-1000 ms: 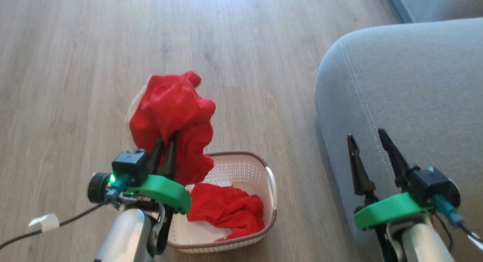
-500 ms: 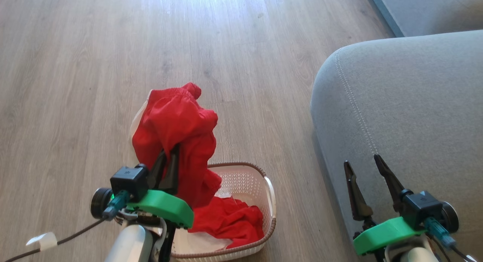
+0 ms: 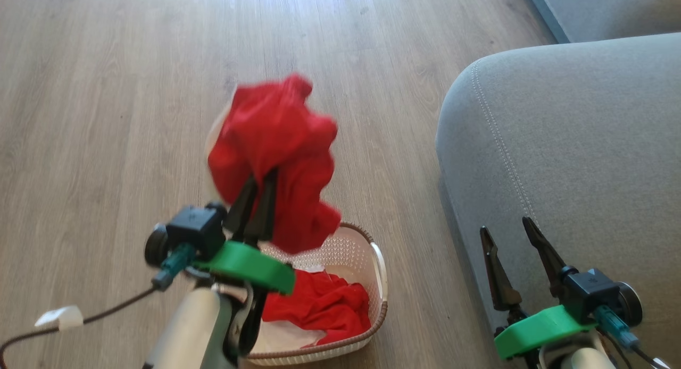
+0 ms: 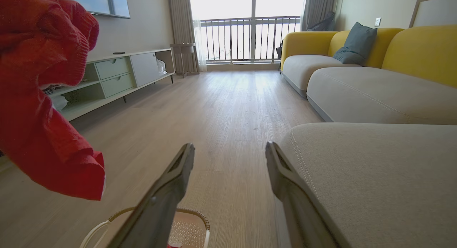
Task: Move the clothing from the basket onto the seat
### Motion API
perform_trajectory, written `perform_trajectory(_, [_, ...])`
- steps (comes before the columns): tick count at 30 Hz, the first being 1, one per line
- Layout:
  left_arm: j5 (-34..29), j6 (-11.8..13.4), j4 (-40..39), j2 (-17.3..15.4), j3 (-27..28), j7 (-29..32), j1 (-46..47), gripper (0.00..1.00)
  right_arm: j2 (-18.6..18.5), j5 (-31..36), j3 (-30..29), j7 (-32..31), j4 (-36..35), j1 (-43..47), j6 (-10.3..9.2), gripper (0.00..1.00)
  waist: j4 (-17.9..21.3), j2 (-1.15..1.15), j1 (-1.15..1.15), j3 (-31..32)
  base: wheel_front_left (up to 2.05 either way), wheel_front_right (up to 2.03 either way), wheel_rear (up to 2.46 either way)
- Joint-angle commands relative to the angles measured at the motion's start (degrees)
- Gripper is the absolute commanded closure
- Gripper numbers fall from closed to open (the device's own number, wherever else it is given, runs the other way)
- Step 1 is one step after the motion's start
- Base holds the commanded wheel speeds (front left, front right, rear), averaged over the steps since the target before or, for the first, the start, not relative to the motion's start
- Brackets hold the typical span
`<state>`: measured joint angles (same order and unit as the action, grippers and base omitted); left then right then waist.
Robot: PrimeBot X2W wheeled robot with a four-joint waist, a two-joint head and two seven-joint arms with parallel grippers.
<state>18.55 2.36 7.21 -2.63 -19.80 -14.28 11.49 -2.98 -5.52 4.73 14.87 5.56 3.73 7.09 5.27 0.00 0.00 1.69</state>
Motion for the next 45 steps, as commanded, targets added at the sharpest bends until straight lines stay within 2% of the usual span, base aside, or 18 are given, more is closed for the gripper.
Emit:
perform_trajectory(1, [0.63, 0.37, -3.72, -0.25, 1.16, -0.72, 4.60, 1.00, 0.10, 0.36, 1.52, 0.13, -2.02, -2.86, 0.40, 0.00, 0.04, 0.00, 0.00, -0.10, 0.00, 0.00, 0.00])
perform_trajectory(14, [3.03, 1.59, -14.78, -0.25, -4.97, -0.72, 9.70, 1.00, 0.10, 0.34, 2.41, 0.13, -2.74, -4.22, 0.40, 0.00, 0.34, 0.00, 0.00, -1.19, 0.00, 0.00, 0.00])
perform_trajectory(19, [3.36, 2.31, -15.26, -0.25, -6.58, -0.72, 9.74, 1.00, 0.08, 0.59, 2.58, 0.13, -2.95, -4.19, 0.40, 0.00, 0.15, 0.00, 0.00, -1.37, 0.00, 0.00, 0.00])
perform_trajectory(27, [3.09, 2.12, -13.25, -0.25, -6.76, -0.72, 9.05, 1.00, -0.20, -0.34, 3.86, 0.13, -5.04, -4.57, 0.40, 0.00, 0.25, 0.00, 0.00, -1.41, 0.00, 0.00, 0.00])
perform_trajectory(30, [2.97, 1.88, -12.51, -0.25, -6.66, -0.72, 8.90, 1.00, -1.50, -1.28, 6.95, 0.13, -7.68, -4.87, 0.40, 0.00, 0.34, 0.00, 0.00, -1.46, 0.00, 0.00, 0.00])
perform_trajectory(32, [2.81, 1.61, -11.82, -0.25, -6.60, -0.72, 8.80, 1.00, -4.20, -1.83, 12.04, 0.13, -11.00, -5.29, 0.40, 0.00, 0.46, 0.00, 0.00, -1.52, 0.00, 0.00, 0.00])
perform_trajectory(35, [2.61, 1.29, -11.15, -0.25, -6.58, -0.72, 8.67, 1.00, -6.33, -2.62, 15.85, 0.13, -14.01, -6.02, 0.40, 0.00, 0.63, 0.00, 0.00, -1.56, 0.00, 0.00, 0.00])
perform_trajectory(45, [2.36, 0.68, -9.83, -0.25, -8.03, -0.72, 8.50, 1.00, -8.71, -4.18, 20.24, 0.13, -15.54, -9.22, 0.40, 0.00, 0.43, 0.00, 0.00, -1.58, 0.00, 0.00, 0.00])
